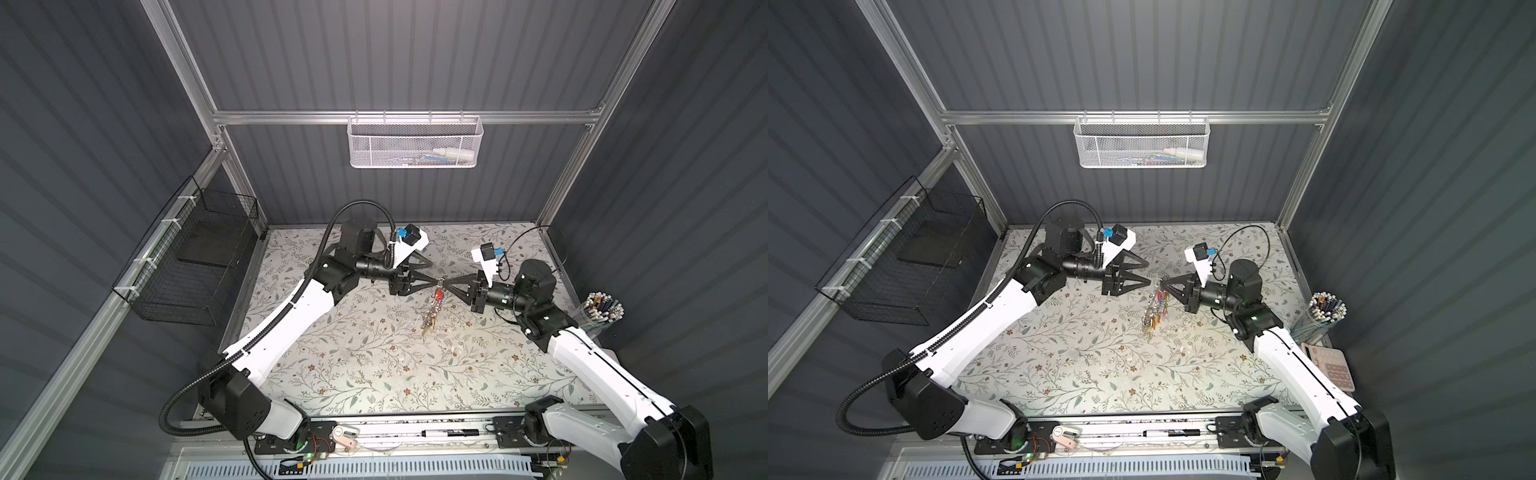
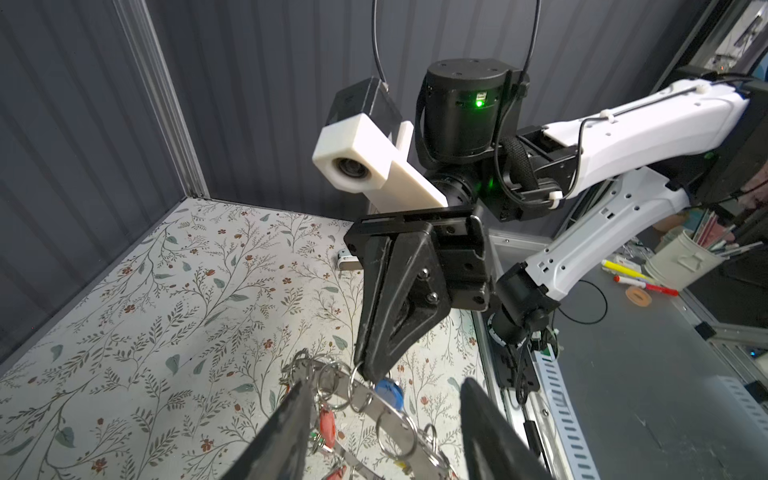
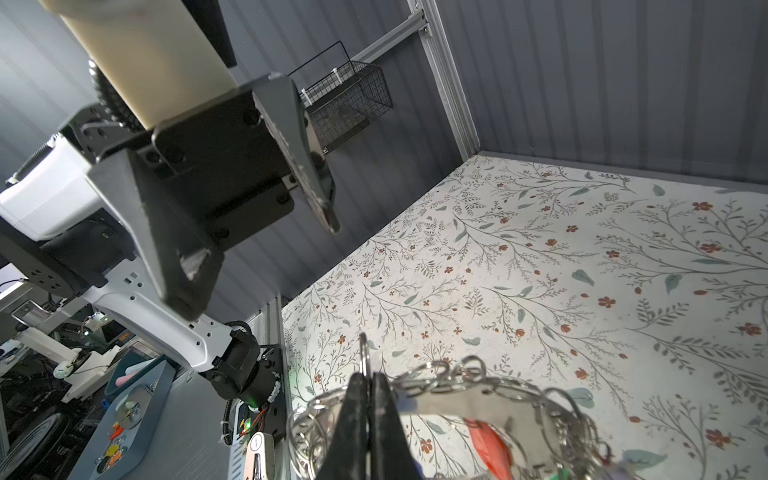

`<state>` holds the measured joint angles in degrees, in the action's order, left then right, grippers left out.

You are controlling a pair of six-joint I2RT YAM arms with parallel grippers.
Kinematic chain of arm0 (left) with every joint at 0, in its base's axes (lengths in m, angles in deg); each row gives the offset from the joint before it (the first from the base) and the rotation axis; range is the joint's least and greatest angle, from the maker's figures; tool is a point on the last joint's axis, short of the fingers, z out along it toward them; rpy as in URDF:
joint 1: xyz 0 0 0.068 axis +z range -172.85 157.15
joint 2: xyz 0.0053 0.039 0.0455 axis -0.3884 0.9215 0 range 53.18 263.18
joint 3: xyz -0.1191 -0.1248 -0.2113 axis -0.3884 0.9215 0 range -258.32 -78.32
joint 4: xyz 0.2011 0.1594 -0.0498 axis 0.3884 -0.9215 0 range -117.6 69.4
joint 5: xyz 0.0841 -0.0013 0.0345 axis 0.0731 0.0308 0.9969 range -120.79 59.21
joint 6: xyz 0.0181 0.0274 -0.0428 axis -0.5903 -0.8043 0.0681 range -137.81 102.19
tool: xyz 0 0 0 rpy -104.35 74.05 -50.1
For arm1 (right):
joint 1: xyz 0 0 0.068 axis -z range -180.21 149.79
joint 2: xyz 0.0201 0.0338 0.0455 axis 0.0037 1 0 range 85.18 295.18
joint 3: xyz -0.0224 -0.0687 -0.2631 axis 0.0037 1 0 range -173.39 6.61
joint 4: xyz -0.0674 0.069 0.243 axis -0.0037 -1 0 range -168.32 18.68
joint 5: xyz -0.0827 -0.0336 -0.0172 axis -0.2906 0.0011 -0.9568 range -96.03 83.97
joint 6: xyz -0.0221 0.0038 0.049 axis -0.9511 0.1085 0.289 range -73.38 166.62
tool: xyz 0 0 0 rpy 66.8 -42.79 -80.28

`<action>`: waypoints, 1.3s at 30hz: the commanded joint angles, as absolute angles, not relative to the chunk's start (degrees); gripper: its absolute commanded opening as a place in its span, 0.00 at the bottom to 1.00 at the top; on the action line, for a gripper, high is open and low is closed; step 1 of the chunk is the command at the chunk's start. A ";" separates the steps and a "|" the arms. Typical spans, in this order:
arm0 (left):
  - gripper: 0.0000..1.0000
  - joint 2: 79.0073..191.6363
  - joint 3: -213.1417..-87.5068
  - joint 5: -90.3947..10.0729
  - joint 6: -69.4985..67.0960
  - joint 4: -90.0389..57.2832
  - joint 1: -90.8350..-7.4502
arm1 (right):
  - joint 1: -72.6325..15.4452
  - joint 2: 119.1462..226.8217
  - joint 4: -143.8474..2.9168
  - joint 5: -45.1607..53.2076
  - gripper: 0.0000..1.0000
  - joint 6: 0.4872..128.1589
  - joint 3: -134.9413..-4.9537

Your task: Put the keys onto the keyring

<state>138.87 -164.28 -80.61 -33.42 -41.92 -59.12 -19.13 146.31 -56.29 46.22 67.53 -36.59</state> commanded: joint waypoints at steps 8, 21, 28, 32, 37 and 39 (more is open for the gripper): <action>0.49 149.12 -178.63 -84.18 -44.98 -65.36 -59.23 | -19.46 144.77 -53.50 48.42 0.00 66.54 -39.34; 0.31 154.15 -184.30 -84.20 -46.56 -70.31 -60.78 | -19.46 145.22 -53.24 48.65 0.00 66.27 -39.10; 0.18 154.49 -184.89 -84.00 -46.64 -70.60 -60.91 | -19.46 145.35 -52.95 48.58 0.00 66.40 -39.01; 0.12 154.73 -184.94 -84.14 -46.41 -70.61 -60.91 | -19.46 145.36 -52.86 48.59 0.00 66.44 -38.97; 0.05 155.05 -185.20 -84.02 -46.28 -70.68 -61.00 | -19.44 145.36 -52.77 48.50 0.00 66.49 -38.91; 0.02 155.05 -185.15 -84.03 -46.28 -70.63 -61.00 | -19.46 145.31 -52.77 48.44 0.00 66.35 -38.86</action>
